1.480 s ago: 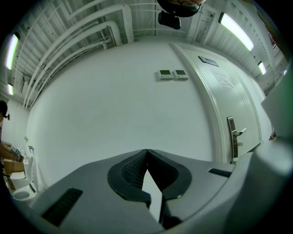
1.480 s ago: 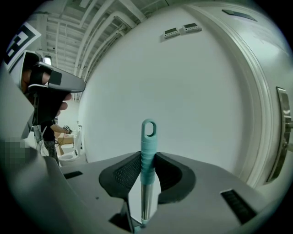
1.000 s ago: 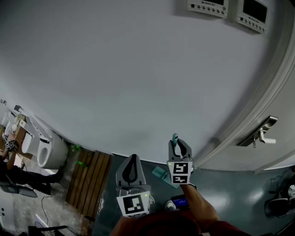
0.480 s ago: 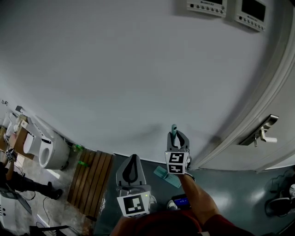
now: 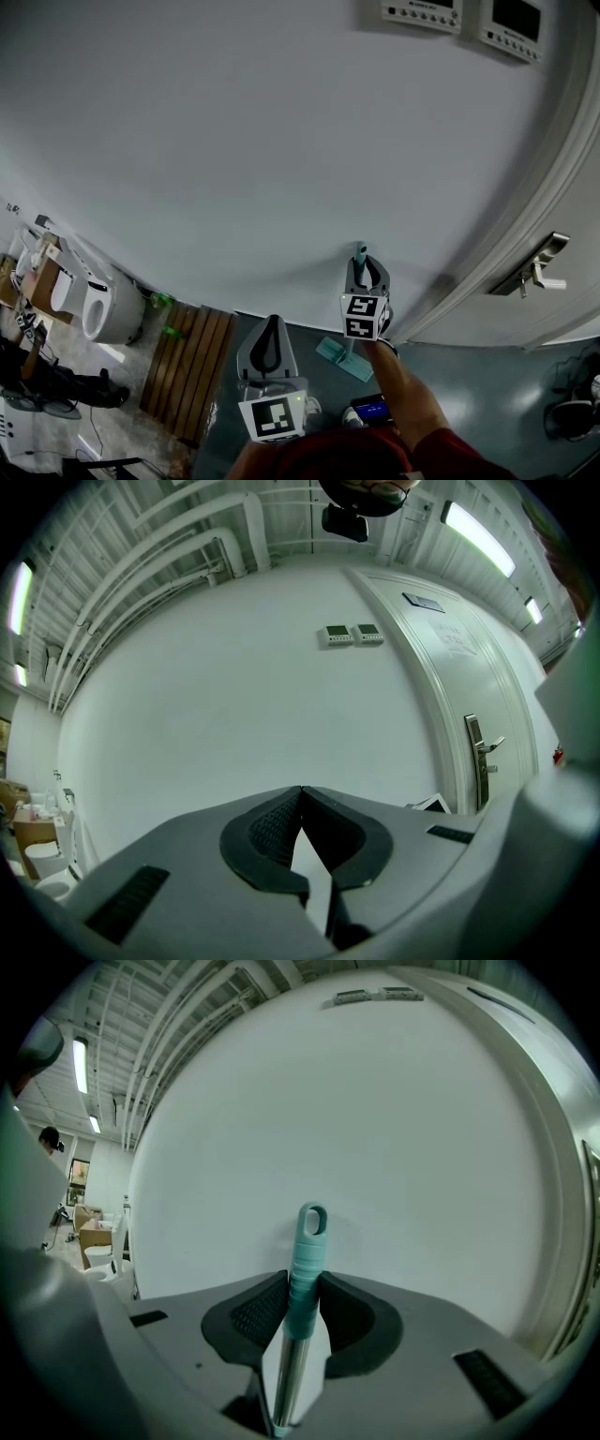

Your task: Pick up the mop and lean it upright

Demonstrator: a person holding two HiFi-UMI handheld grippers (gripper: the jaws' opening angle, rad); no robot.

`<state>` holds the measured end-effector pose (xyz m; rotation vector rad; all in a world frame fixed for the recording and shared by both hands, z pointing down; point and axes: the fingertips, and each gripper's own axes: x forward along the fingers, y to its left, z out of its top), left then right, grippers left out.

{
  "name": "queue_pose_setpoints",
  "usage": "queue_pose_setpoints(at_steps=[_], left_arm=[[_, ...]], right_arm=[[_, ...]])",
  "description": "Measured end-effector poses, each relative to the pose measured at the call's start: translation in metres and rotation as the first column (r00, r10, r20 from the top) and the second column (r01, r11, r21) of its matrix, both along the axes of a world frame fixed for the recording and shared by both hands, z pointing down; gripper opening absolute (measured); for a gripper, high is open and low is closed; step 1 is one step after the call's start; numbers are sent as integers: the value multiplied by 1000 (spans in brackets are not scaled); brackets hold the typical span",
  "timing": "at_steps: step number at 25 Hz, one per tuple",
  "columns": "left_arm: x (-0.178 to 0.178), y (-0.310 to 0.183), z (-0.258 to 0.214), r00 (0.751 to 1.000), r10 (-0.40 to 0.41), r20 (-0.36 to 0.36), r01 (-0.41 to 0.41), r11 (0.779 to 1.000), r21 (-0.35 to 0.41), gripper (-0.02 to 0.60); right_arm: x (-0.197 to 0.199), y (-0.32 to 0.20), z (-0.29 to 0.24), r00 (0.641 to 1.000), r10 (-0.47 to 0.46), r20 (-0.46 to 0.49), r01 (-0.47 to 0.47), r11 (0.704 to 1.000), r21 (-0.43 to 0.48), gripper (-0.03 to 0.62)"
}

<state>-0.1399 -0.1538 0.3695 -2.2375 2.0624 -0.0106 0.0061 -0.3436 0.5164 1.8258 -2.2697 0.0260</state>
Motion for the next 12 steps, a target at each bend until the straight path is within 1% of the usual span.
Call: queue_pose_setpoints(at_steps=[10, 12], left_arm=[[1, 0, 1, 1000, -2, -7, 2, 1000, -1, 14], [2, 0, 1, 1000, 0, -5, 0, 1000, 1, 14]], right_arm=[[-1, -1, 0, 1000, 3, -20, -3, 1000, 7, 118], [0, -2, 3, 1000, 3, -27, -4, 1000, -9, 123]])
